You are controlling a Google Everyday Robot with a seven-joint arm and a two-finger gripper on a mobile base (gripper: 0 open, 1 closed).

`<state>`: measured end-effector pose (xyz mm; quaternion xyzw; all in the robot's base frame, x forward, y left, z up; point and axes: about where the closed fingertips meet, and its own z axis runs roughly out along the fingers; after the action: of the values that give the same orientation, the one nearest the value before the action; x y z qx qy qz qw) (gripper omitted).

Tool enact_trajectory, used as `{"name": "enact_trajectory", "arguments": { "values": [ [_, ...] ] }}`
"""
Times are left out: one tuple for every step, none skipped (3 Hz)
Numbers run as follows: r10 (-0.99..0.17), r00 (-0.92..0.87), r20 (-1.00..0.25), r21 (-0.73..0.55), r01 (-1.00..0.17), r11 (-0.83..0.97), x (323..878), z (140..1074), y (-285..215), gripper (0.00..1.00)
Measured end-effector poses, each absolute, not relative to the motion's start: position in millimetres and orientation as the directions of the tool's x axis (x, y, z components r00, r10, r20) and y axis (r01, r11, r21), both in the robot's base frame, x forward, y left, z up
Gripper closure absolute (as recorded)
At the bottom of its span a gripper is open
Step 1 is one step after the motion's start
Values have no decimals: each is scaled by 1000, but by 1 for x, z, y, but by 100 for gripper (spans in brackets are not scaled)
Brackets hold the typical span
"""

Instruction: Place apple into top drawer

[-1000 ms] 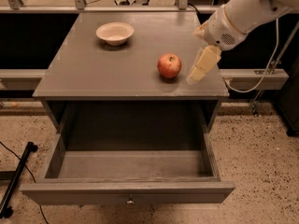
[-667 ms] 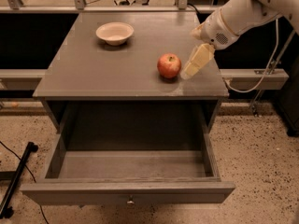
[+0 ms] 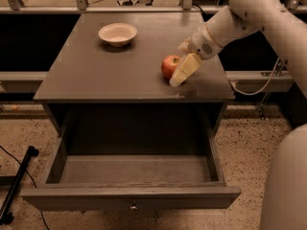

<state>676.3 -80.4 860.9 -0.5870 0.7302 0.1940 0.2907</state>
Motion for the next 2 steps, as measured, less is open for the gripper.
{"name": "enact_trajectory", "arguments": {
  "values": [
    [-739, -158, -655, -15, -975, 222, 677, 847, -65, 13],
    [-724, -152, -673, 1, -979, 204, 678, 847, -52, 38]
  ]
}}
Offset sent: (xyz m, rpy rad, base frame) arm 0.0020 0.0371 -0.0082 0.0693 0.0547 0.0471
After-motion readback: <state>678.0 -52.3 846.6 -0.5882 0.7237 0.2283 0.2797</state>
